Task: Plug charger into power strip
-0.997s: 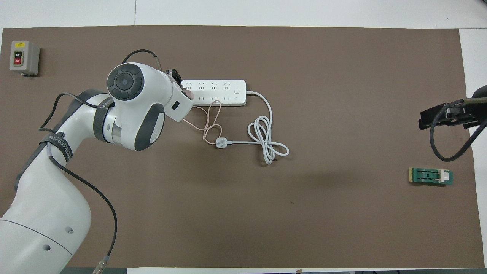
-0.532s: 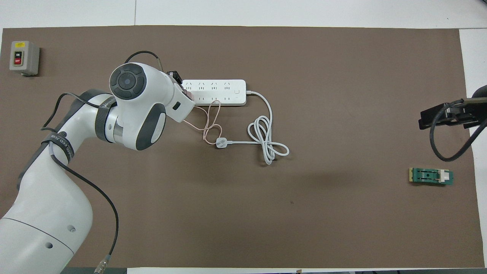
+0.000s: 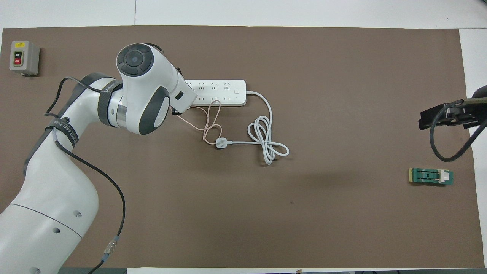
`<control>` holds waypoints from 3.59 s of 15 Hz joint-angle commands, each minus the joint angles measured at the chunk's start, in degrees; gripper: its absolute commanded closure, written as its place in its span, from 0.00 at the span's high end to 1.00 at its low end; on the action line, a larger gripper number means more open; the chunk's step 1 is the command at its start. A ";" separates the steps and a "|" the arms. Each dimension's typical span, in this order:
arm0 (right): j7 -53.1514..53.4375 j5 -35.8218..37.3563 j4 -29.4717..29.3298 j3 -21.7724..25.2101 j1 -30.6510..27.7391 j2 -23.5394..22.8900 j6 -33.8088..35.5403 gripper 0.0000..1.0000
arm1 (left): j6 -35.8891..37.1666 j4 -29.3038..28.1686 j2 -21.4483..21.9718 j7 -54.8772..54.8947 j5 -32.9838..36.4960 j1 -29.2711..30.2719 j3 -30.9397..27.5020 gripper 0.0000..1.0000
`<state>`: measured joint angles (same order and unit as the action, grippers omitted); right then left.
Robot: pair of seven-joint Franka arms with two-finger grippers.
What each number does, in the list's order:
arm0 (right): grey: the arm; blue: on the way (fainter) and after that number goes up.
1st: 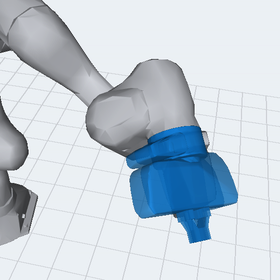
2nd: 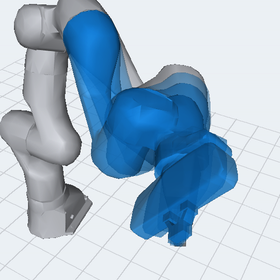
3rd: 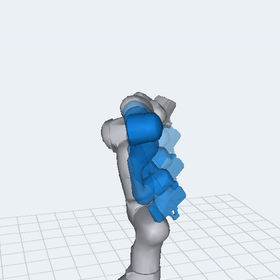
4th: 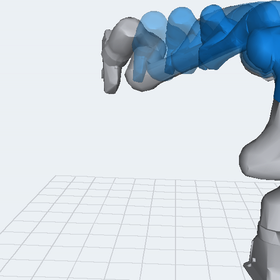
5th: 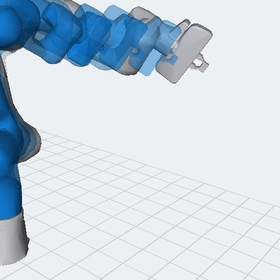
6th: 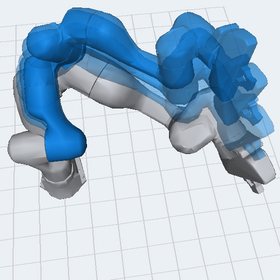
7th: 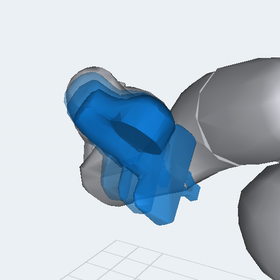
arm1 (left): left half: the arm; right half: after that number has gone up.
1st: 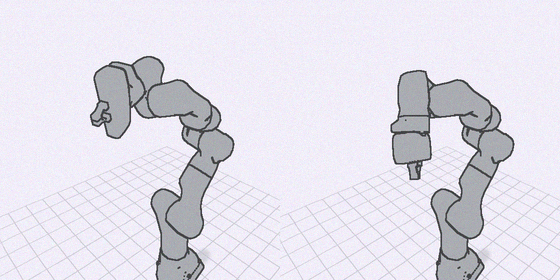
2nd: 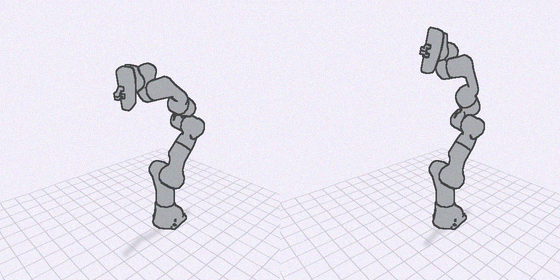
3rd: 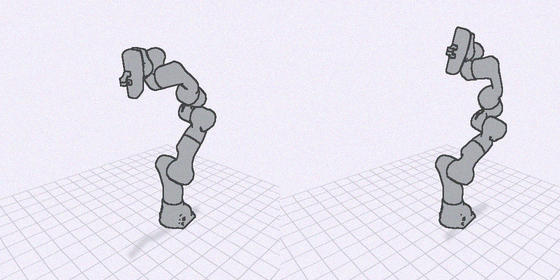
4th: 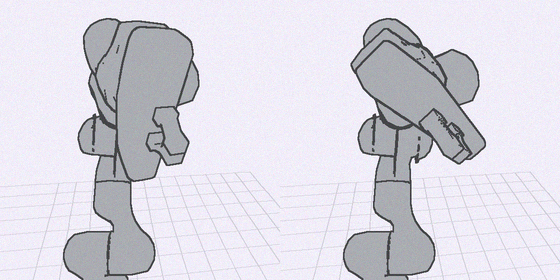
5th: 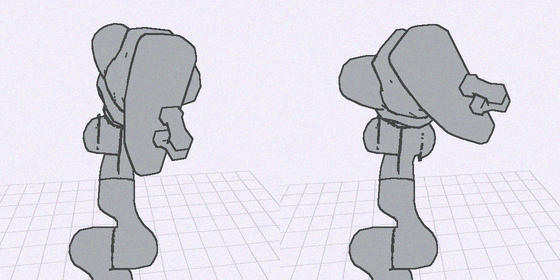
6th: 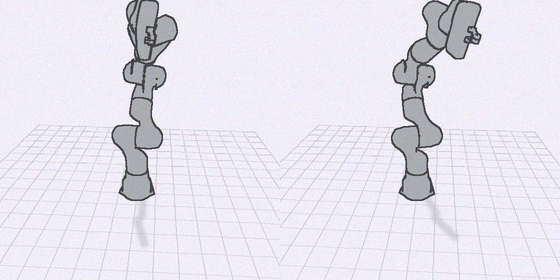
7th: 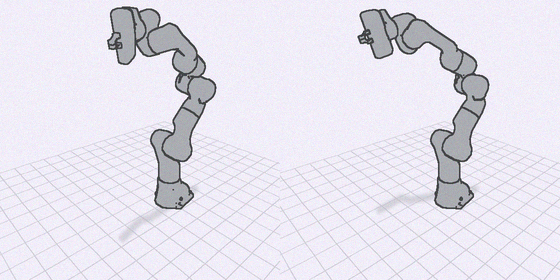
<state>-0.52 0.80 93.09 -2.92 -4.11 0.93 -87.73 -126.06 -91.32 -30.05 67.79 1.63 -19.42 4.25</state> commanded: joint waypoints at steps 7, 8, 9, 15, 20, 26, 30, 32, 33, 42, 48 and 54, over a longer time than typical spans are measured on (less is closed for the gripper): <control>-0.45 0.87 -0.37 -0.60 -0.72 0.12 0.63 1.00 | -0.05 3.96 -5.55 6.30 -1.02 -0.27 -0.03 0.00; -0.53 0.87 -0.36 -0.60 -0.72 0.03 0.63 1.00 | 0.38 3.96 -5.46 5.96 -1.19 -0.27 -0.03 0.00; -0.62 0.87 -0.36 -0.60 -0.72 0.12 0.63 1.00 | 0.29 3.87 -5.46 5.78 -1.72 -0.35 -0.03 0.00; -0.45 0.87 -0.45 -0.60 -0.72 0.03 0.72 1.00 | -0.06 3.61 -5.11 5.69 -2.07 -0.18 -0.03 0.49; -0.53 0.87 -0.45 -0.60 -0.72 0.12 0.72 1.00 | 2.92 3.87 -0.99 5.95 -3.48 0.96 0.06 1.00; -0.53 0.87 -0.45 -0.60 -0.72 0.03 0.72 1.00 | 9.49 3.25 8.05 -1.39 -9.28 1.23 -0.29 1.00; -0.53 0.87 -0.45 -0.60 -0.72 0.12 0.63 1.00 | 22.50 3.78 17.45 -11.08 -9.37 1.49 -3.09 1.00; -0.53 0.87 -0.45 -0.60 -0.72 0.03 0.55 1.00 | 28.13 3.87 20.89 -14.25 -9.45 1.40 -6.61 1.00; -0.62 0.87 -0.45 -0.60 -0.72 0.03 0.46 1.00 | 30.85 3.87 22.65 -17.13 -9.54 1.40 -8.54 1.00; -0.62 0.87 -0.45 -0.60 -0.72 0.03 0.37 1.00 | 40.63 3.52 28.29 -56.82 -8.31 1.40 -13.74 1.00; -0.71 0.87 -0.54 -0.60 -0.72 0.03 0.37 1.00 | 42.03 3.34 29.25 -75.96 -8.31 2.98 -14.09 1.00; -0.80 0.78 -0.54 -0.60 -0.72 0.03 0.37 1.00 | 45.29 2.20 30.22 -76.22 -8.23 4.22 -14.09 1.00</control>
<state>-0.52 0.80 93.01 -2.92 -4.11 0.94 -87.73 -81.42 -87.15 -1.55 -7.18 -6.85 -15.37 -10.01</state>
